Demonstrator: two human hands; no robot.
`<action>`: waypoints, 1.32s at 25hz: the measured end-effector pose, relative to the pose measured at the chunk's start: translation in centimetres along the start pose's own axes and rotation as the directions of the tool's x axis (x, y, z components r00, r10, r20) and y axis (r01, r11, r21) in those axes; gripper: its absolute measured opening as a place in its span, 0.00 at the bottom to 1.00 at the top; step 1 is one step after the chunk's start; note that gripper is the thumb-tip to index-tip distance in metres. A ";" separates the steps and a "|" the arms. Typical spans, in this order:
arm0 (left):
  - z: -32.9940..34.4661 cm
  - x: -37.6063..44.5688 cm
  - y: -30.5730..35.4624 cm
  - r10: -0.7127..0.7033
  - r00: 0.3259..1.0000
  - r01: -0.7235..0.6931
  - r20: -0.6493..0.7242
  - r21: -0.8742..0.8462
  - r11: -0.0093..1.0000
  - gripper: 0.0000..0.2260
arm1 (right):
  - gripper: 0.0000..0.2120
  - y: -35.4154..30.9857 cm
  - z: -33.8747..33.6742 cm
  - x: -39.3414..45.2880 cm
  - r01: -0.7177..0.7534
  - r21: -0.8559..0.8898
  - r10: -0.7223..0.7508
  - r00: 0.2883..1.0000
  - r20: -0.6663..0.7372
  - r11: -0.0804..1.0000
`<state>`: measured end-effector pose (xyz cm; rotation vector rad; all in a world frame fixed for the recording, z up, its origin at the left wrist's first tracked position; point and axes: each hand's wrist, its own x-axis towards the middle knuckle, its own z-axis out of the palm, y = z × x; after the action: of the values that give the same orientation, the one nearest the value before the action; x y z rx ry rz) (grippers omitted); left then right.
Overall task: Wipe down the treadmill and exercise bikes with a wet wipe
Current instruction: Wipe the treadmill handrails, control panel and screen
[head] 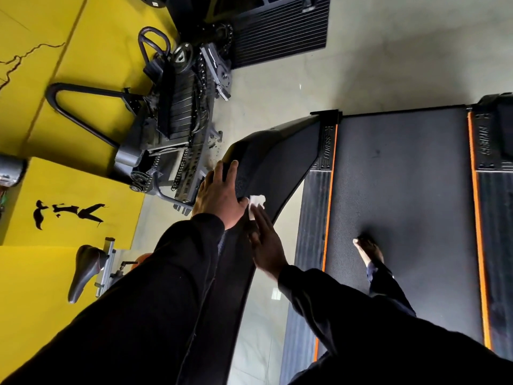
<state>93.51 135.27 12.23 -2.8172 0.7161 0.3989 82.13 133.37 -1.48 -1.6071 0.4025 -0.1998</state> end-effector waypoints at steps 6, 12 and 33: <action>0.0 0.5 0.1 0.008 1.000 -0.008 -0.002 0.008 1.000 0.39 | 0.25 -1.7 -0.4 3.2 -0.058 0.009 0.059 0.996 -0.067 0.998; -0.3 1.0 0.5 0.008 1.000 -0.008 0.007 0.009 1.000 0.39 | 0.19 -0.4 -1.1 4.4 -0.112 -0.026 0.107 0.983 -0.148 0.993; -0.3 4.2 1.5 0.023 0.999 -0.026 0.049 0.061 0.998 0.40 | 0.28 0.3 -1.6 7.1 -0.102 0.079 0.102 0.995 0.001 0.992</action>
<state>96.41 132.05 10.99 -2.7336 0.7406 0.4401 88.07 129.18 -2.43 -1.5048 0.4723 -0.1386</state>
